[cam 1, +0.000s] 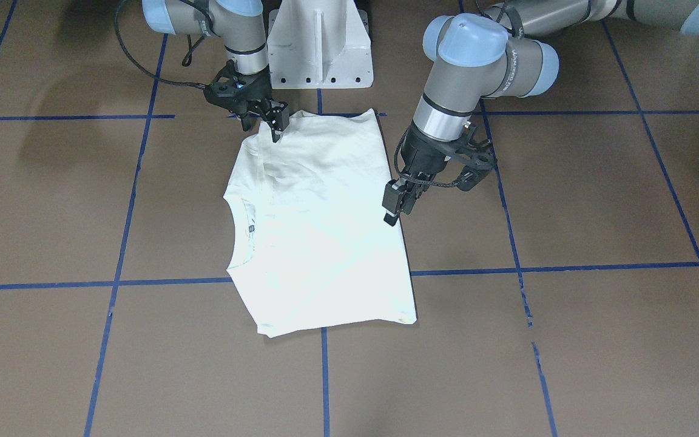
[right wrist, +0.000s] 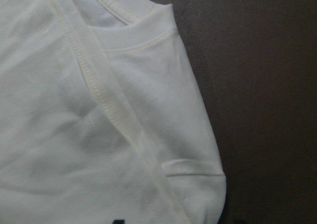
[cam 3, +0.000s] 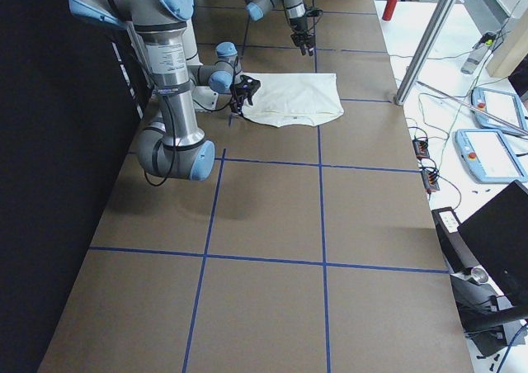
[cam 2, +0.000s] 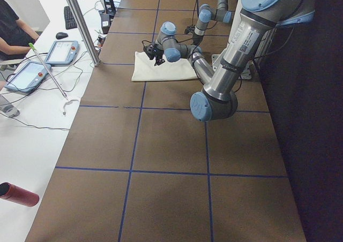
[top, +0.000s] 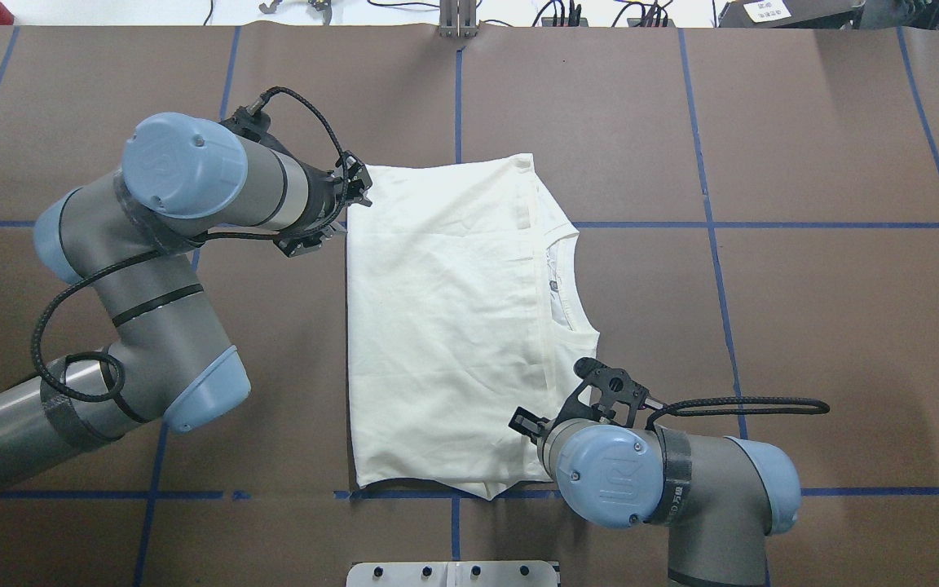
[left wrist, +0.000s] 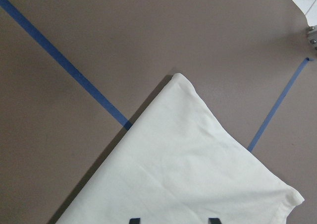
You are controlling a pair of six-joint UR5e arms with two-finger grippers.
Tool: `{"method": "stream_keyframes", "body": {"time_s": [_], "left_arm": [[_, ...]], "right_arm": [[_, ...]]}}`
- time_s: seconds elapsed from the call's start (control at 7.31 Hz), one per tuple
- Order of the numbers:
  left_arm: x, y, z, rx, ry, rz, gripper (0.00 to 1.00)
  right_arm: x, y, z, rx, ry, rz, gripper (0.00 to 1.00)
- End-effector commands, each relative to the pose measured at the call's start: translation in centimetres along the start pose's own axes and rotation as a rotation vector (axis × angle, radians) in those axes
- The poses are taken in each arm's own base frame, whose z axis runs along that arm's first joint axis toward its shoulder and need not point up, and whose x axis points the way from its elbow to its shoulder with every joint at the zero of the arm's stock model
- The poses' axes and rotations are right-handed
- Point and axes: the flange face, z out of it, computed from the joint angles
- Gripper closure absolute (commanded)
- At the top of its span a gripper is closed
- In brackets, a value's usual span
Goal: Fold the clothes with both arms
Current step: 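Move both grippers to the shirt's near corners, right gripper at the collar side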
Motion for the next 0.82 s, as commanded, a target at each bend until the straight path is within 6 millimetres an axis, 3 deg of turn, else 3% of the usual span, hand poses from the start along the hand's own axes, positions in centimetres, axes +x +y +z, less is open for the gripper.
{"method": "stream_keyframes", "body": {"time_s": [0.0, 0.14, 0.27, 0.68], "left_arm": [[-0.08, 0.43, -0.04, -0.004, -0.001, -0.001, 0.45], [-0.32, 0.3, 0.08, -0.002, -0.005, 0.0, 0.45], [-0.38, 0.28, 0.05, -0.002, -0.005, 0.0, 0.45], [-0.32, 0.33, -0.1, -0.004, -0.002, -0.001, 0.45]], "right_arm": [[0.02, 0.28, 0.67, 0.004, 0.011, 0.018, 0.54], [0.04, 0.17, 0.57, 0.003, 0.01, 0.019, 0.93], [-0.02, 0.22, 0.27, -0.003, 0.006, 0.016, 1.0], [0.08, 0.49, 0.24, -0.009, 0.005, 0.012, 1.0]]}}
